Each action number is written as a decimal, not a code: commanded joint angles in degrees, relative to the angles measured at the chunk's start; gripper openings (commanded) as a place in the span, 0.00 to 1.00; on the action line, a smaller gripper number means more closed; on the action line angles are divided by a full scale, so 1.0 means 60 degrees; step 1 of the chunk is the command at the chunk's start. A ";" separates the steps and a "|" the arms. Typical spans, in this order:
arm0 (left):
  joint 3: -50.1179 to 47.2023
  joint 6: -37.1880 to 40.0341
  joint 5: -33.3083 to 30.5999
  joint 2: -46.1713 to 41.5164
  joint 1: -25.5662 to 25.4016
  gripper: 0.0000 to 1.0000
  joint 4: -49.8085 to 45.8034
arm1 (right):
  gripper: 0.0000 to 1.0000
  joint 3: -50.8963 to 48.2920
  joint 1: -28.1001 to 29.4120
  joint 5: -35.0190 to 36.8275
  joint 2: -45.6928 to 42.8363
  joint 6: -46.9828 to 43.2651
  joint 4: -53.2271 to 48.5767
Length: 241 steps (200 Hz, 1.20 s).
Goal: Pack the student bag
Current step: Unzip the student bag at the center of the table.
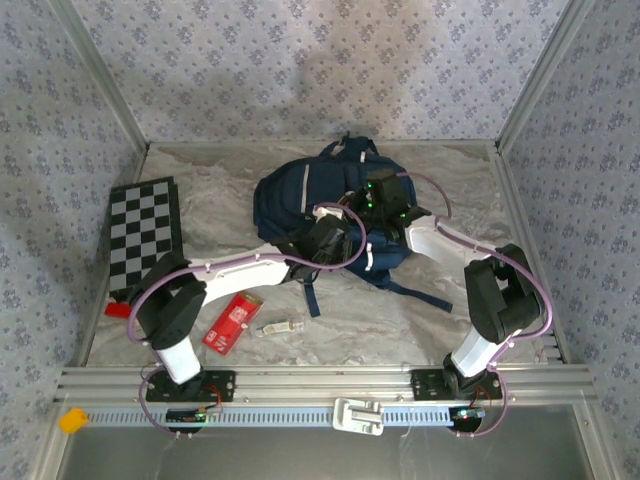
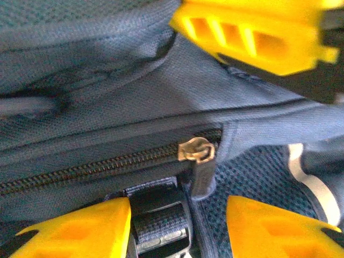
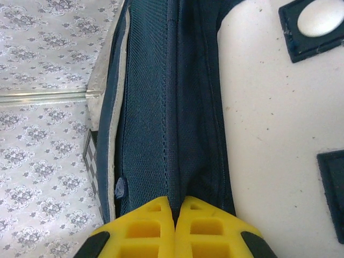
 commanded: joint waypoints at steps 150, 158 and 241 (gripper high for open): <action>0.0573 0.0641 -0.1397 0.0158 -0.0026 0.29 0.0571 | 0.00 0.0507 0.0175 -0.0754 0.0336 0.0309 0.0962; 0.0696 0.0810 -0.1239 0.0256 -0.0017 0.30 0.0533 | 0.00 0.0522 0.0180 -0.0768 0.0342 0.0317 0.0982; 0.0824 0.2560 0.0412 0.0569 -0.0010 0.28 0.1245 | 0.00 0.0720 0.0147 -0.0865 0.0408 0.0208 0.0754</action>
